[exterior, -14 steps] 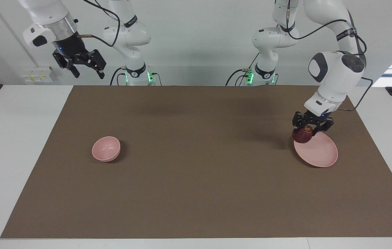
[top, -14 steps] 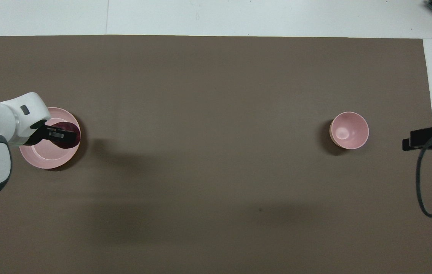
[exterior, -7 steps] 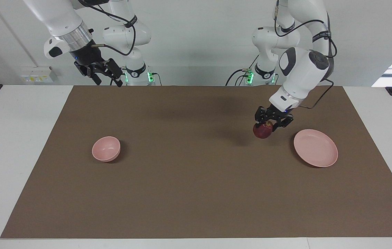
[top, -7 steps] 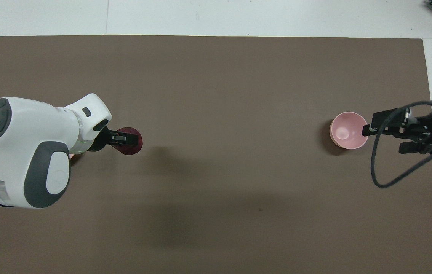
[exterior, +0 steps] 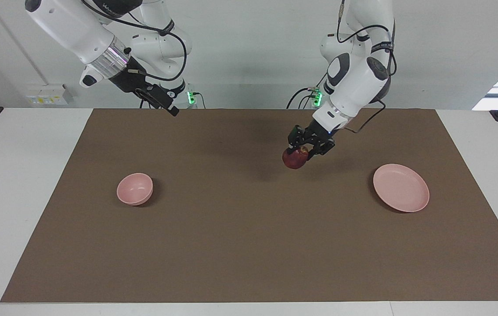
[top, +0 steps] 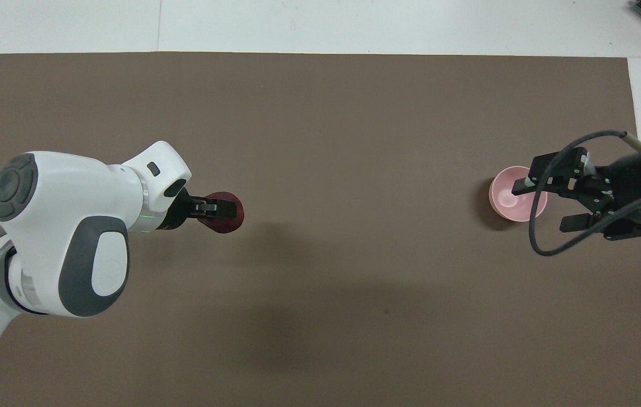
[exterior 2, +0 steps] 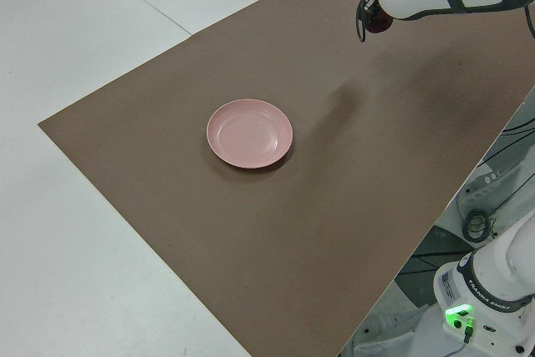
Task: Move apple from plate to bowl
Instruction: 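Lift the apple with the left gripper while the right gripper approaches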
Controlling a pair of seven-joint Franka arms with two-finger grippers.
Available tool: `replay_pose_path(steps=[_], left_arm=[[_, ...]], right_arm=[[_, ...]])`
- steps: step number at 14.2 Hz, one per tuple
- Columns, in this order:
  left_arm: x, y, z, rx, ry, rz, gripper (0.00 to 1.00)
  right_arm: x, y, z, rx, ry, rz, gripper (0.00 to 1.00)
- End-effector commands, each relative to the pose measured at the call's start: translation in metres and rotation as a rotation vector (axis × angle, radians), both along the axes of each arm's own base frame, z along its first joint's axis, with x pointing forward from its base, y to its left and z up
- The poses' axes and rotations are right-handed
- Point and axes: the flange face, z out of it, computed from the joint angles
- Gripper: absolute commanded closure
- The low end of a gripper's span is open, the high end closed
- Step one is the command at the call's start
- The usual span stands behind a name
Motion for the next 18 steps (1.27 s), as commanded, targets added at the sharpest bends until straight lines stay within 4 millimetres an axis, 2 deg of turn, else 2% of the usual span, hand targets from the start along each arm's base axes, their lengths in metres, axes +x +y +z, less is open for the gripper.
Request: replay_pose_path(steps=[1, 6, 8, 10, 11, 13, 15, 16, 18], left_arm=[[-0.017, -0.040, 0.014, -0.084, -0.034, 0.069, 1.00], [-0.044, -0.094, 0.033, -0.246, -0.141, 0.160, 1.00], [-0.058, -0.112, 0.042, -0.304, -0.193, 0.202, 1.00], [-0.065, -0.122, 0.049, -0.335, -0.239, 0.223, 1.00], [-0.072, -0.134, 0.052, -0.351, -0.249, 0.212, 1.00], [-0.078, -0.144, 0.062, -0.369, -0.257, 0.192, 1.00], [-0.083, -0.150, 0.068, -0.380, -0.261, 0.180, 1.00], [-0.086, -0.154, 0.072, -0.387, -0.264, 0.172, 1.00], [-0.084, -0.158, 0.083, -0.408, -0.273, 0.172, 1.00]], right_arm=[[0.011, 0.011, -0.009, 0.090, 0.063, -0.136, 0.00], [0.023, 0.022, -0.032, 0.195, 0.221, -0.290, 0.00], [0.026, 0.028, -0.051, 0.260, 0.286, -0.319, 0.00], [0.028, 0.030, -0.064, 0.294, 0.319, -0.337, 0.00], [0.030, 0.031, -0.066, 0.306, 0.326, -0.340, 0.00], [0.032, 0.032, -0.070, 0.305, 0.327, -0.340, 0.00], [0.030, 0.042, -0.071, 0.301, 0.325, -0.328, 0.00], [0.031, 0.041, -0.079, 0.298, 0.324, -0.341, 0.00], [0.028, 0.064, -0.084, 0.289, 0.311, -0.327, 0.00]])
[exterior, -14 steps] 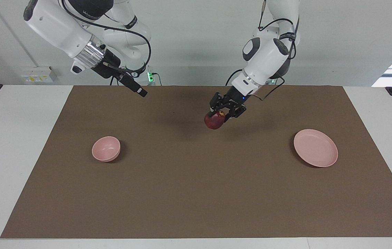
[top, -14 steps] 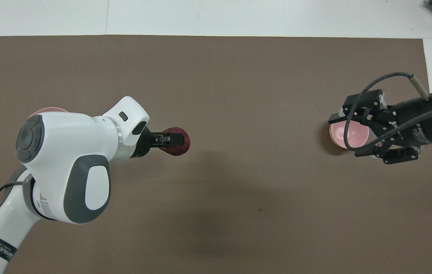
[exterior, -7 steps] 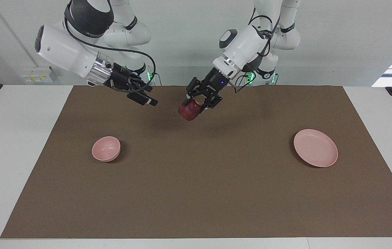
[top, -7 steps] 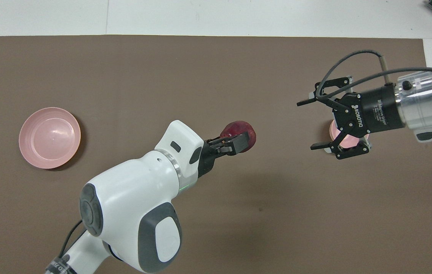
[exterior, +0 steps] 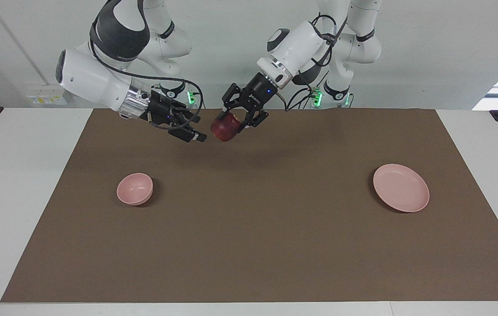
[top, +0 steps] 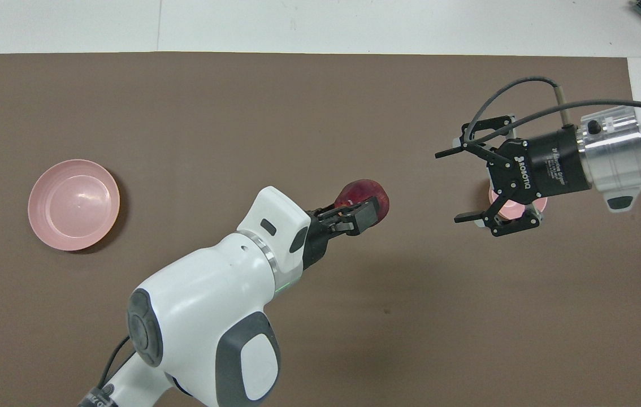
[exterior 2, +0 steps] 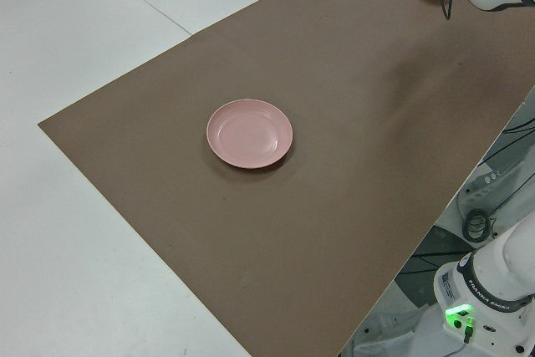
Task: Move apple from plate to bowl
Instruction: 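Close the right gripper on the apple held by the left gripper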
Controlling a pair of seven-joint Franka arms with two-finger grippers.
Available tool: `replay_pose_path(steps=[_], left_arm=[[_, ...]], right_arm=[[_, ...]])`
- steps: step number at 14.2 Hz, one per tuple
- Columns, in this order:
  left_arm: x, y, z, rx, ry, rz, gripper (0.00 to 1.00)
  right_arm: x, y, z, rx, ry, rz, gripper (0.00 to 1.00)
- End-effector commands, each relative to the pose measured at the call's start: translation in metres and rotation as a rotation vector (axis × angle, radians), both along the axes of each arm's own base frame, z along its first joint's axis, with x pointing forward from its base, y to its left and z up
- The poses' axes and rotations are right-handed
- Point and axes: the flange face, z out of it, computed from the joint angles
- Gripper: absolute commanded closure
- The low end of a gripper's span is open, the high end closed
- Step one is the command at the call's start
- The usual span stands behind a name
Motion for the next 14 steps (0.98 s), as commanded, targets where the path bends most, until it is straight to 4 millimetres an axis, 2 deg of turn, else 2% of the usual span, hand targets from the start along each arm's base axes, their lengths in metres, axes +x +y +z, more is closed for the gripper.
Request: replay_pose_path(steps=[1, 5, 14], left_arm=[[0.003, -0.006, 0.015, -0.045, -0.014, 0.015, 1.00], [0.004, -0.011, 0.034, -0.086, -0.009, 0.027, 1.00], [0.004, -0.012, 0.034, -0.088, 0.002, 0.022, 0.96]], right_arm=[[-0.006, 0.021, -0.007, 0.011, -0.005, -0.019, 0.00], [-0.010, 0.020, -0.011, 0.011, 0.004, -0.013, 0.00], [-0.010, 0.017, -0.007, 0.042, 0.005, 0.013, 0.00]])
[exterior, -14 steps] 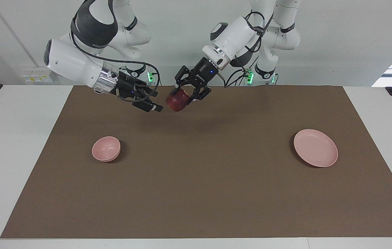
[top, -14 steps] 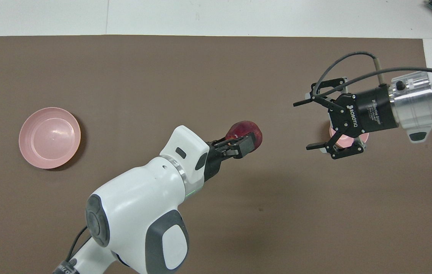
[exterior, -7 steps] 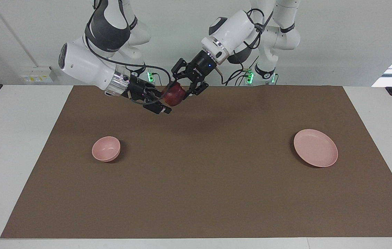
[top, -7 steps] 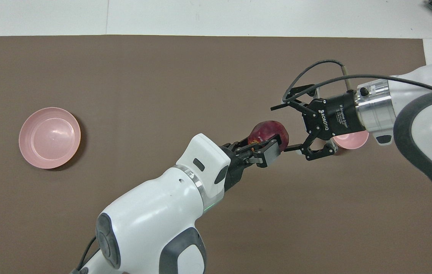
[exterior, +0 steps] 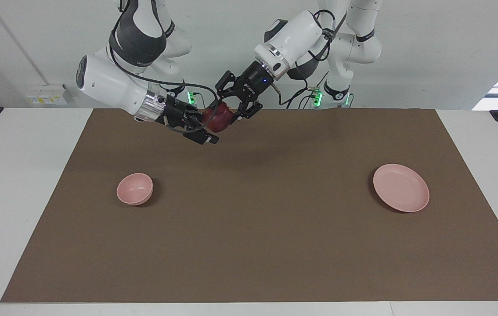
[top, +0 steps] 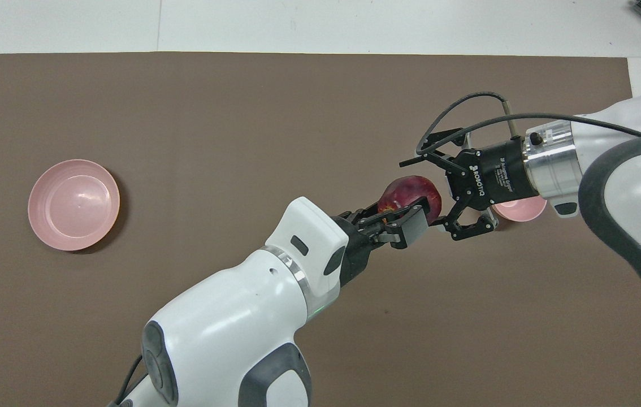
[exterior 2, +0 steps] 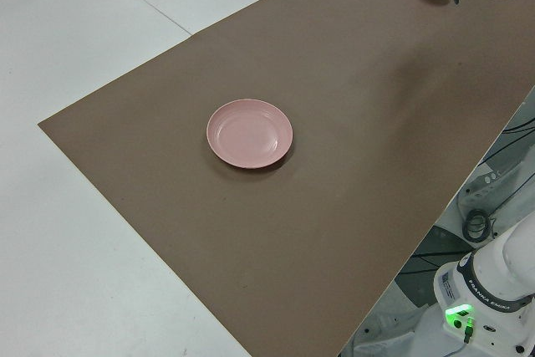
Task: Move apple from plate to bowl
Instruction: 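Close the right gripper on the apple held by the left gripper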
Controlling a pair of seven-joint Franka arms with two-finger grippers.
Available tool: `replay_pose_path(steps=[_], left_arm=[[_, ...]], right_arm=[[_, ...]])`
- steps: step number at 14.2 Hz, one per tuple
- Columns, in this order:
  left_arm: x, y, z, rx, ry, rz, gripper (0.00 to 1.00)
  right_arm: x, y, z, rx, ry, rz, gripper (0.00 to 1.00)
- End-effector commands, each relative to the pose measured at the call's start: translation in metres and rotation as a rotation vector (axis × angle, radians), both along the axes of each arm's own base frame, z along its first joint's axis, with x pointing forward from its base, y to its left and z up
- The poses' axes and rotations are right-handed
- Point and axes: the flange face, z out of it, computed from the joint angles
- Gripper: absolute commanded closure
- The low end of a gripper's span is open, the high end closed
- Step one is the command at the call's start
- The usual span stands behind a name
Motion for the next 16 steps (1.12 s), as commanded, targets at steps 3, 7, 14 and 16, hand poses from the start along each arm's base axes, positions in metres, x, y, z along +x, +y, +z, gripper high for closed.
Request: replay_pose_path(steps=[3, 7, 14, 16], left_arm=[[0.001, -0.003, 0.005, -0.026, 0.016, 0.009, 0.96], [0.001, -0.004, 0.005, -0.033, 0.031, 0.018, 0.95], [0.001, -0.004, 0.005, -0.036, 0.038, 0.022, 0.93], [0.001, -0.004, 0.005, -0.040, 0.045, 0.027, 0.92]], right_arm=[[-0.002, -0.002, 0.009, 0.068, -0.006, -0.015, 0.00], [-0.004, 0.003, 0.011, 0.071, -0.010, -0.006, 0.00], [-0.002, 0.006, 0.028, 0.095, -0.037, -0.013, 0.00], [-0.002, 0.006, 0.032, 0.095, -0.041, -0.013, 0.00]])
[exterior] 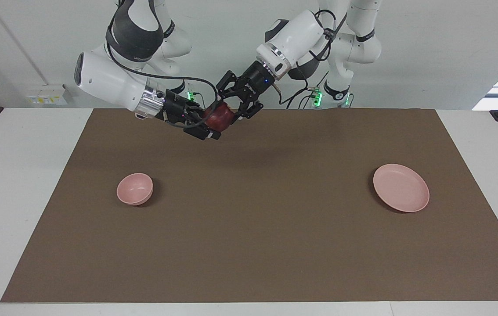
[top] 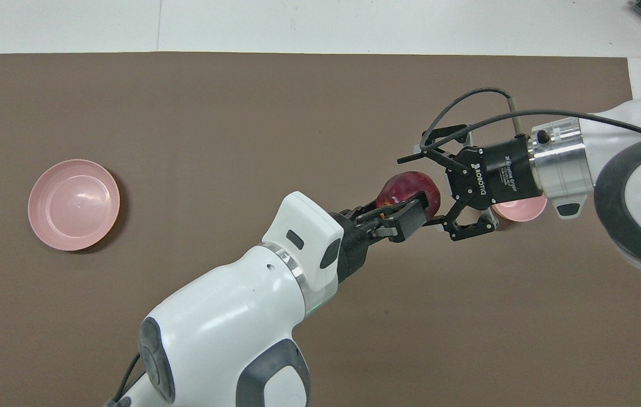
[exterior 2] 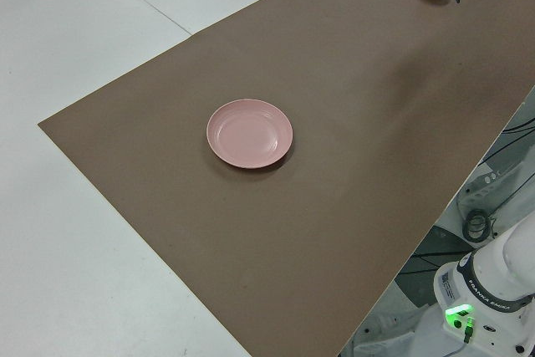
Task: Move apple from plate to bowl
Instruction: 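Close the right gripper on the apple held by the left gripper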
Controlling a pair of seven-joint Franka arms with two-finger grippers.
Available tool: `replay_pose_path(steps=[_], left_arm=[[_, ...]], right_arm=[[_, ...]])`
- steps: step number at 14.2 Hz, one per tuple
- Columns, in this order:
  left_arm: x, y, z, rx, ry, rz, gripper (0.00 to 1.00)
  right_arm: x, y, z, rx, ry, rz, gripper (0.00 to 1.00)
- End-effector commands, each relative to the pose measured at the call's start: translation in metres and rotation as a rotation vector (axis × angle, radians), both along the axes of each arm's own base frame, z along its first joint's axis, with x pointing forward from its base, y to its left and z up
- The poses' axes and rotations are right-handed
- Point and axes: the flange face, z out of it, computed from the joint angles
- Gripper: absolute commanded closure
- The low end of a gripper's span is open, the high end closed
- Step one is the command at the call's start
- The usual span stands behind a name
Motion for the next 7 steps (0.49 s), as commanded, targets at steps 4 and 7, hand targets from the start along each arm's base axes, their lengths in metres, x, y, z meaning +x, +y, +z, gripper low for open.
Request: replay_pose_path(steps=[4, 7], left_arm=[[-0.0032, -0.0064, -0.0010, -0.014, 0.020, -0.003, 0.92], [-0.0032, -0.0064, -0.0012, -0.014, 0.022, -0.003, 0.92]], right_arm=[[-0.0050, 0.0046, 0.0192, 0.044, -0.022, 0.007, 0.00], [-0.0095, 0.0121, 0.0190, 0.040, -0.025, 0.022, 0.00]])
